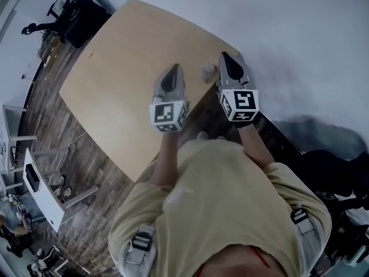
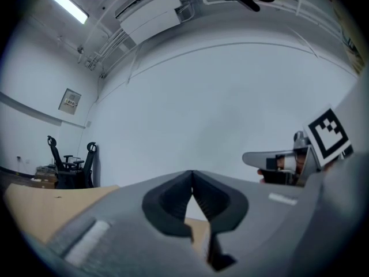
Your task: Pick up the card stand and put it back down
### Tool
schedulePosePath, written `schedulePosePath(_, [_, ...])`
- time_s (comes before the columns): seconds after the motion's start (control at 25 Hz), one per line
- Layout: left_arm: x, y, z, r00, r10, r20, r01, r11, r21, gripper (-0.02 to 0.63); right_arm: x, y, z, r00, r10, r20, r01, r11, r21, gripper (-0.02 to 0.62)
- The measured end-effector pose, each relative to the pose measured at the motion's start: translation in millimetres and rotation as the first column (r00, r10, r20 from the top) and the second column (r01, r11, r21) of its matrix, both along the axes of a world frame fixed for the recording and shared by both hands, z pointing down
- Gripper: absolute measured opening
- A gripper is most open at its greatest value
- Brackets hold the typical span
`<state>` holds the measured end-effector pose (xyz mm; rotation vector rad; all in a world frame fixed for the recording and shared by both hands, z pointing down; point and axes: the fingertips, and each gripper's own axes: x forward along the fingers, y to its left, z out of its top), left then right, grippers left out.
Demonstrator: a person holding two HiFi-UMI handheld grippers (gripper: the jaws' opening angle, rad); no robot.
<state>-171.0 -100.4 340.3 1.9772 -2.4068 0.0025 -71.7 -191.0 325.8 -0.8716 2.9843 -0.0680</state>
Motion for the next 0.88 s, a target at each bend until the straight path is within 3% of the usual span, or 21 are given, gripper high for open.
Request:
schedulePosePath(0.2, [-4,8,-6,0.999,-0.022,0.033,0.021,1.000,0.014,0.003,-8,7,-2,1.000,-0.019,0.003,0.019,1.000,0.010,0.005])
schedulePosePath(0.88, [-1,3,12,0.999,0.037,0.009,-0.037,0.999,-0.018,0.003,-14,18,-6,0.999,-0.039,-0.029,0.041,0.998,0.056,0.005])
